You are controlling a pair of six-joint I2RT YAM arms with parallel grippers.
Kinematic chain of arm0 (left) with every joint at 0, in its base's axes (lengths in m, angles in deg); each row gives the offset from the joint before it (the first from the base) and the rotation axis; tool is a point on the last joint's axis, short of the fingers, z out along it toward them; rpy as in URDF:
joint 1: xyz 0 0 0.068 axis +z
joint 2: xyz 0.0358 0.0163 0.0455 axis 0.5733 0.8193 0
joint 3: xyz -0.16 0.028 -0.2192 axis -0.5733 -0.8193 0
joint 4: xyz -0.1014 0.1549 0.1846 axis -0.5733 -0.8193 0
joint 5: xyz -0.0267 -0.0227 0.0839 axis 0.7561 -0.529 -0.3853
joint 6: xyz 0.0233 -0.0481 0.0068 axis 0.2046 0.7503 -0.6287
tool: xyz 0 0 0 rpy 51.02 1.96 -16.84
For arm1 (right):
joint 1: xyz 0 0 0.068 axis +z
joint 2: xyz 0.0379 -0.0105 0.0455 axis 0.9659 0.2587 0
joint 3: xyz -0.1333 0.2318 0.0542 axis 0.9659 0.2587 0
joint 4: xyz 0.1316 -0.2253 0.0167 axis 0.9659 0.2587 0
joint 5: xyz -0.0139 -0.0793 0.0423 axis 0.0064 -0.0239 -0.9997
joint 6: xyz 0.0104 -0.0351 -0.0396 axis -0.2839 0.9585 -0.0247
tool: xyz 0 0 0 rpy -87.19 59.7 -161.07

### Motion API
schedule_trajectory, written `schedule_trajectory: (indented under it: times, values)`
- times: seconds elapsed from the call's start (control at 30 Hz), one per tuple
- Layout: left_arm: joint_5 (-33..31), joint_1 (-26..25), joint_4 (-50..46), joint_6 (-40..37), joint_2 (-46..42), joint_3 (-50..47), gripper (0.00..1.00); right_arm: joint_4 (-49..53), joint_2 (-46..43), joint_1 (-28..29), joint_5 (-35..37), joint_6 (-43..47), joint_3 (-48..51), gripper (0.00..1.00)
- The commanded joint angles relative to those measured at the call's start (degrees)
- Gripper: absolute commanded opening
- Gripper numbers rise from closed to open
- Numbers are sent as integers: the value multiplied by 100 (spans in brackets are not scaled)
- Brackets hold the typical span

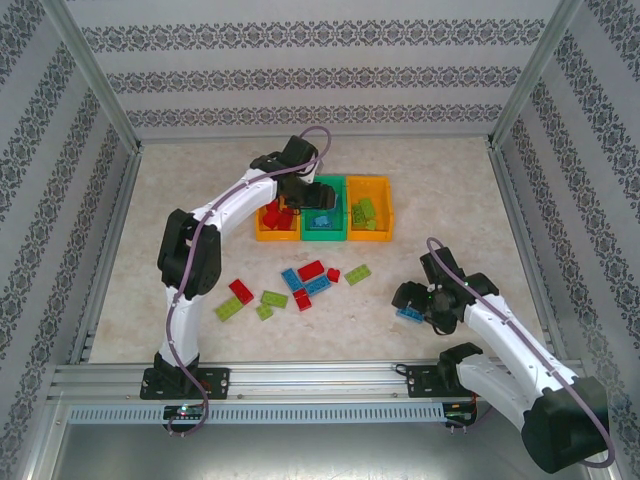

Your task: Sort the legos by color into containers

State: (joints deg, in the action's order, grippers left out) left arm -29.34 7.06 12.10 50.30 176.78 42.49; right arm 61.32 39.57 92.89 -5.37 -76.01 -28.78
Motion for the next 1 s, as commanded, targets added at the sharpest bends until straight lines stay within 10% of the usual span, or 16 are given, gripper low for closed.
schedule_trajectory:
  times: [0.0,0.13,0.97]
  values:
    - [-125,-122,-132,-86,-33,185,74,-23,126,98,69,-160,112,93]
    - [-187,-144,-33,-87,-174,90,100,-176,516,256,158,-25,-20,93]
    - [-1099,-134,905,1,-1456,-1632,99,-326,2311,618,879,412,-635,71]
